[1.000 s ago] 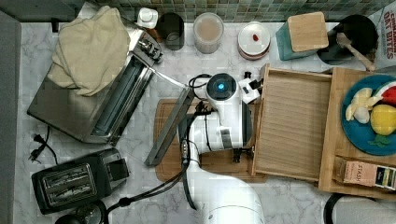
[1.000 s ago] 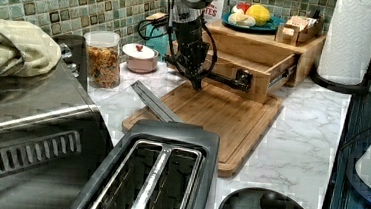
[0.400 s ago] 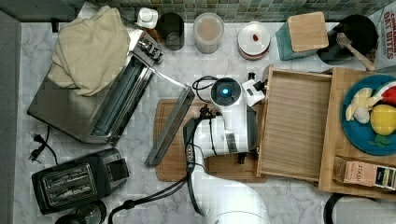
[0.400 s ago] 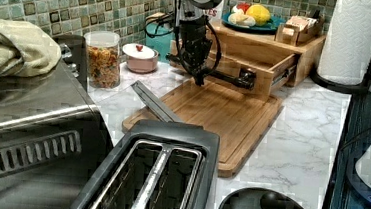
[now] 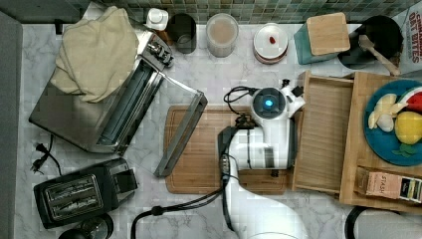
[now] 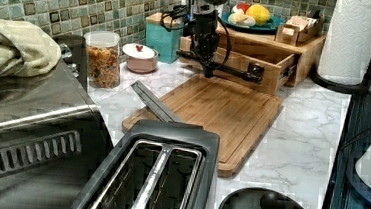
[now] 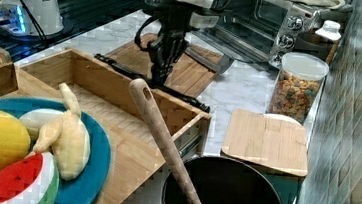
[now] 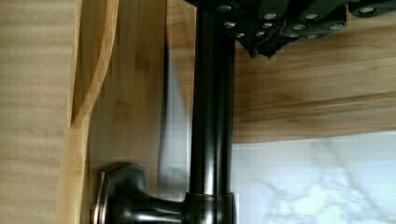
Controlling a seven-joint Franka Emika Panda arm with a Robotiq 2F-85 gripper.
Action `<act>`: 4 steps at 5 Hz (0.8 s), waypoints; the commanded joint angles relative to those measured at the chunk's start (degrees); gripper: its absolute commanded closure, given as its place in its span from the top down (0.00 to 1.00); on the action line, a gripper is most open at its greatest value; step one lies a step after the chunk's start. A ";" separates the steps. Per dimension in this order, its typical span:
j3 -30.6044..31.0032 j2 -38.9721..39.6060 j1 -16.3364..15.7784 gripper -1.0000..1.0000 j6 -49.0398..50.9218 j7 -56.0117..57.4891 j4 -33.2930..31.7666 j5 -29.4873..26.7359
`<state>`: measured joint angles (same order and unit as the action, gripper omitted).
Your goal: Close the drawer.
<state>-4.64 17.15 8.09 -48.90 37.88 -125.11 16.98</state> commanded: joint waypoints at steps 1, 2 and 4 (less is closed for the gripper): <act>-9.95 -5.49 14.21 0.00 -0.45 8.96 1.54 1.39; -11.57 -5.35 14.18 0.00 2.81 8.65 2.93 1.97; -14.23 -5.35 14.30 0.00 0.73 9.34 3.51 4.76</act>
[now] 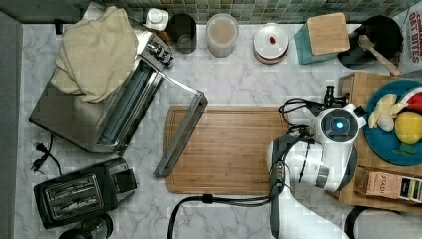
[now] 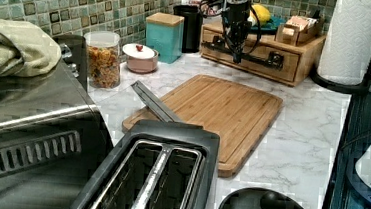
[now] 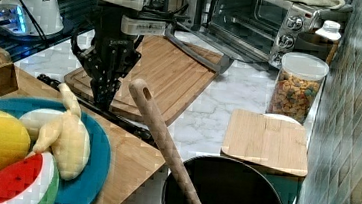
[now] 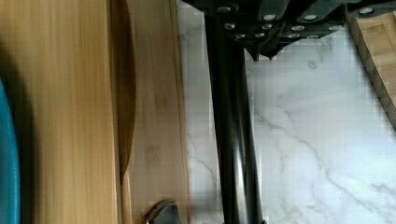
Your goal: Close the drawer.
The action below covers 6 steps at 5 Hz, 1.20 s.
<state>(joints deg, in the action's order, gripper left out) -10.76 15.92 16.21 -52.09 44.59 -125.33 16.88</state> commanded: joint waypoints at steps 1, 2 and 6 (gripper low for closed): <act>-5.33 -2.67 8.47 0.00 8.78 12.86 7.59 -1.78; -5.90 -2.63 7.92 0.00 8.75 12.98 7.58 -1.96; -6.76 -2.58 7.10 0.00 8.71 13.15 7.57 -2.24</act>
